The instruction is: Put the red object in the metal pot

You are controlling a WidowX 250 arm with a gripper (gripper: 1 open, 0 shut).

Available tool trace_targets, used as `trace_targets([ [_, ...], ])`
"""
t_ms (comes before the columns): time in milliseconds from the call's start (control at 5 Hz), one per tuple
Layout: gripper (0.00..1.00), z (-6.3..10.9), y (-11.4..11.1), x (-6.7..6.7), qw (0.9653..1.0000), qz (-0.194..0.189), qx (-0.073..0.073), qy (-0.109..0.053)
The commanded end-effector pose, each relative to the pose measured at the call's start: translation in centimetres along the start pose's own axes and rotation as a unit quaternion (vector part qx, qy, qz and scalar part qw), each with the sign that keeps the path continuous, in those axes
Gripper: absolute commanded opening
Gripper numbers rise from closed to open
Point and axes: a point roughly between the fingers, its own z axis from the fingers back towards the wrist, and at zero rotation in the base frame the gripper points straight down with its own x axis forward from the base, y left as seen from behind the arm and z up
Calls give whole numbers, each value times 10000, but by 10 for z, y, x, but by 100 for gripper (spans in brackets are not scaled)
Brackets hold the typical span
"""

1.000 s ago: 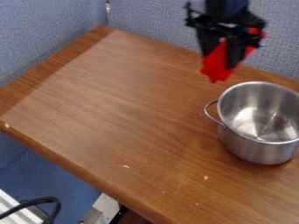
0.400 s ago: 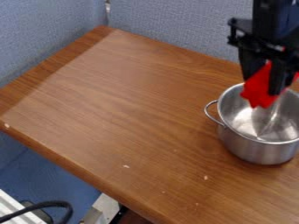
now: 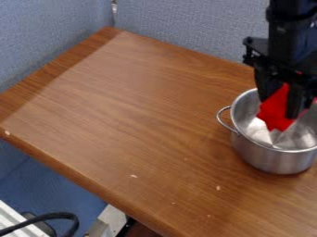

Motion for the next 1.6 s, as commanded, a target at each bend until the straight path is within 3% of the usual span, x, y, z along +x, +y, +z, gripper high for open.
trace_targets([
  [0, 0, -1, -1, 5, 9999, -27, 57, -160],
  [200, 0, -7, 1, 7, 9997, 47, 116, -197],
  [800, 0, -41, 8, 3, 9998, 77, 172, -20],
  [1000, 0, -53, 11, 4, 9998, 95, 173, 58],
  [1400, 0, -76, 17, 5, 9998, 107, 144, 63],
])
